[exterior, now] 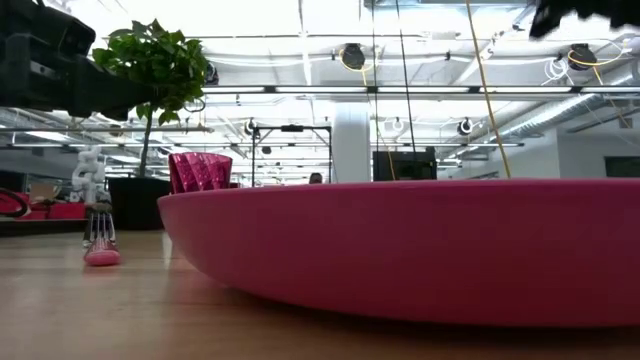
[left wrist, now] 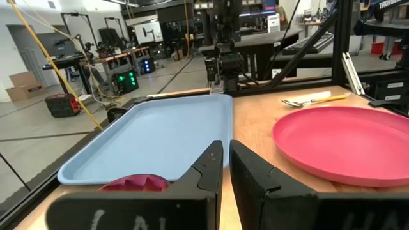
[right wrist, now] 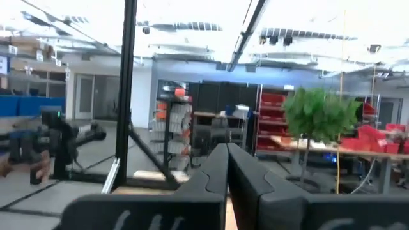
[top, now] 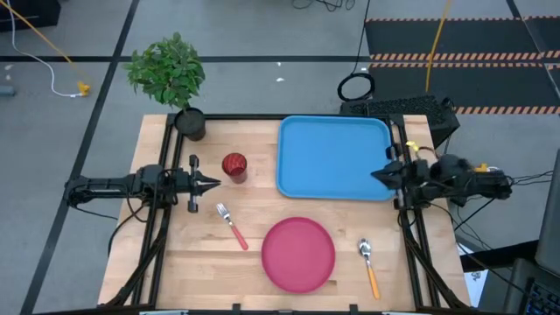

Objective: Pick and place plate/cup/fork/spoon on tray
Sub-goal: Put the red glass on the blue tray

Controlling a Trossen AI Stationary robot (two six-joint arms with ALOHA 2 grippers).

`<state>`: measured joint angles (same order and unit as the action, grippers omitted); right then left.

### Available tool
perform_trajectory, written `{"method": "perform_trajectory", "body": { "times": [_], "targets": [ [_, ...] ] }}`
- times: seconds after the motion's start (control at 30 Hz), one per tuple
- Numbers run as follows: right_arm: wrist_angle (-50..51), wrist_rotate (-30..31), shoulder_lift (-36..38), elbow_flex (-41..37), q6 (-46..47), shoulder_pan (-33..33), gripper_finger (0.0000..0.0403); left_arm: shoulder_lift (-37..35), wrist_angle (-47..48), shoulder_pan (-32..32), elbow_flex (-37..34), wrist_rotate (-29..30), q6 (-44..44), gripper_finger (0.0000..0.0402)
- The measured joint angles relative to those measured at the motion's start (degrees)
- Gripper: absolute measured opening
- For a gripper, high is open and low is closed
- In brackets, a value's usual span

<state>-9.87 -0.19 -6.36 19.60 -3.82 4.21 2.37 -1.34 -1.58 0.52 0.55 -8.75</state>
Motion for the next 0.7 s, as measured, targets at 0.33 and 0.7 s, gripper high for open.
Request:
{"method": "perform_trajectory", "body": {
  "times": [0.33, 0.7],
  "targets": [
    [10.17, 1.66, -18.47, 25.48, -3.83, 0.0, 0.0, 0.0, -2.55, 0.02, 0.0, 0.16, 0.0, 0.0033],
    [37.12, 18.28, -42.7, 55.7, -3.05, -0.12, 0.0, 0.0, -2.73, 0.02, 0.0, 0.09, 0.0, 0.0033]
  ]
}}
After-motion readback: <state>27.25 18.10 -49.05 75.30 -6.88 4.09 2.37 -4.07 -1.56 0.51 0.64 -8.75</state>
